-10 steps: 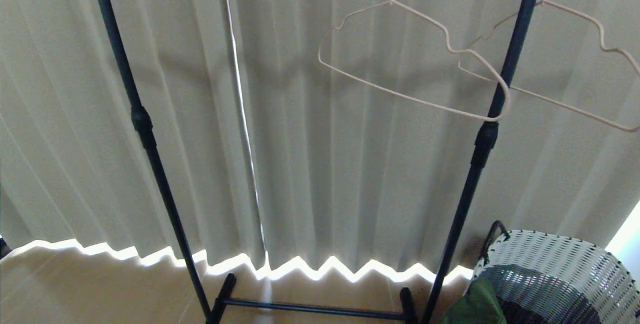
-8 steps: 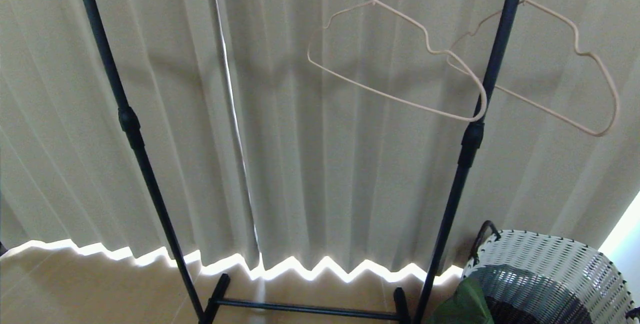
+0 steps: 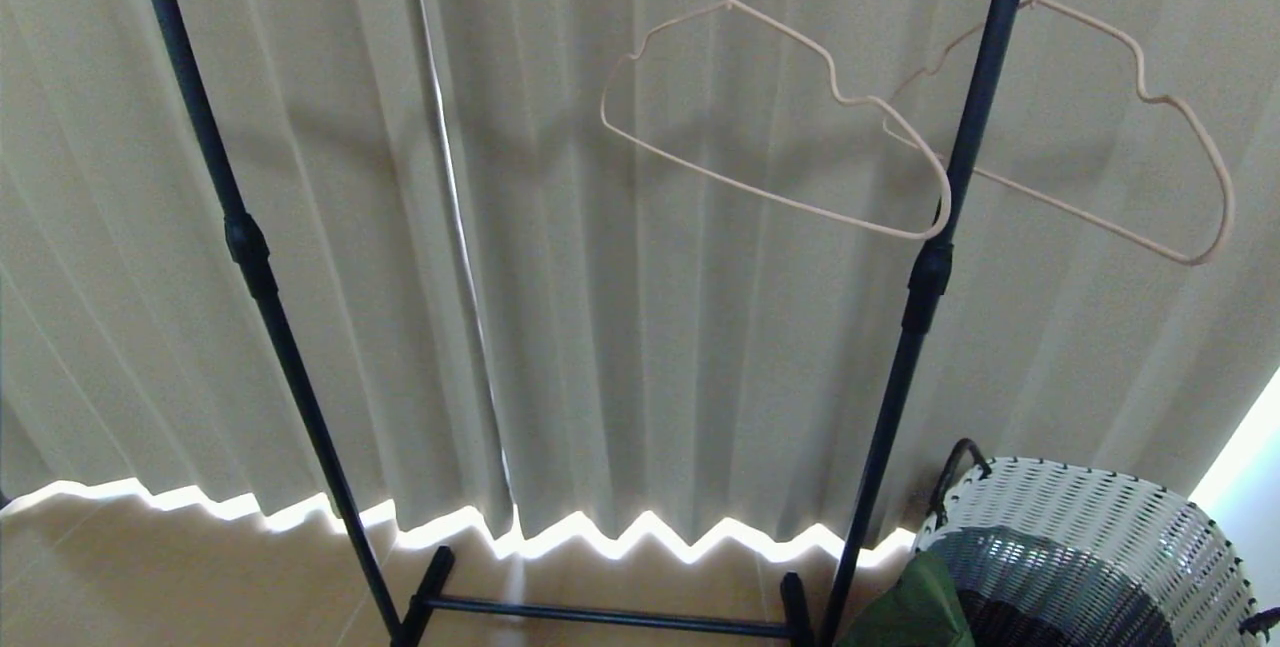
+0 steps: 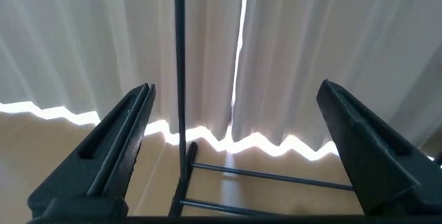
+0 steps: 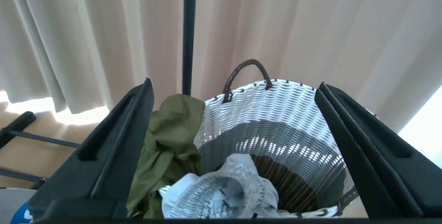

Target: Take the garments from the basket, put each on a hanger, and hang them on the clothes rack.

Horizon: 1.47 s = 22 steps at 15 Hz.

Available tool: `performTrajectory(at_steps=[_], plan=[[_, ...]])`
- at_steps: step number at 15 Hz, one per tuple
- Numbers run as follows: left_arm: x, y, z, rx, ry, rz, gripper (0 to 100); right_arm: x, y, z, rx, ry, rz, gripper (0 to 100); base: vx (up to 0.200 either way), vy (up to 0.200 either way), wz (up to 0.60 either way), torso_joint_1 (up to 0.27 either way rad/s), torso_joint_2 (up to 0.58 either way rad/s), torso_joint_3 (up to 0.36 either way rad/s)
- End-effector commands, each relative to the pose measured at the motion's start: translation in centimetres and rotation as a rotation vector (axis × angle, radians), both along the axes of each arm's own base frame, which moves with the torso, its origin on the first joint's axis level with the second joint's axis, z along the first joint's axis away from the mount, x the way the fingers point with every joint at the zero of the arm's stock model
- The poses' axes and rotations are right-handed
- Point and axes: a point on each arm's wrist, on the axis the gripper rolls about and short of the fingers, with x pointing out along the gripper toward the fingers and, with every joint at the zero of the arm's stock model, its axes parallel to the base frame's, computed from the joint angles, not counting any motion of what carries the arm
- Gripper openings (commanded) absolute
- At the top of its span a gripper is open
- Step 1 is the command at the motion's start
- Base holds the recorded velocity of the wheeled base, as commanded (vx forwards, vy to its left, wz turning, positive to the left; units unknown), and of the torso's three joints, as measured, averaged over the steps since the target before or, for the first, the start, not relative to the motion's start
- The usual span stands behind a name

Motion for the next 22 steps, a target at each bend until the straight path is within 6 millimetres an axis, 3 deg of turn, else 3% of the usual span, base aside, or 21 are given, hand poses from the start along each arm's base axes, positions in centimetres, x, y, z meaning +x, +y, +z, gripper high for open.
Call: performTrajectory(at_steps=[1,4,15,18,19,20,22], plan=[[0.0,0.0,0.0,0.0,0.0,0.001,100,0.0,0.0,0.0,-0.001,0.0,0.0,100,-0.2,0.0,0.0,0.002,0.0,0.007],[0.0,0.0,0.0,0.0,0.0,0.001,100,0.0,0.0,0.0,-0.001,-0.002,0.0,100,-0.2,0.0,0.0,0.007,0.0,0.006],[0.0,0.0,0.0,-0.002,-0.001,0.005,100,0.1,0.0,0.6,-0.106,0.009,0.022,100,0.0,0.0,0.0,0.0,0.0,0.0],[0.0,0.0,0.0,-0.005,-0.001,0.007,100,1.2,-0.1,4.1,-0.136,0.114,0.034,100,0.0,0.0,0.0,0.0,0.0,0.0],[0.0,0.0,0.0,-0.005,-0.001,0.007,100,2.4,0.0,5.8,-0.173,0.174,0.037,100,0.0,0.0,0.0,0.0,0.0,0.0],[0.0,0.0,0.0,-0.005,-0.001,0.007,100,3.5,-0.1,6.1,-0.222,0.244,0.029,100,0.0,0.0,0.0,0.0,0.0,0.0],[0.0,0.0,0.0,-0.008,-0.001,0.016,100,7.1,-0.6,5.3,-0.391,0.546,-0.094,100,0.0,0.0,0.0,0.0,0.0,0.0]])
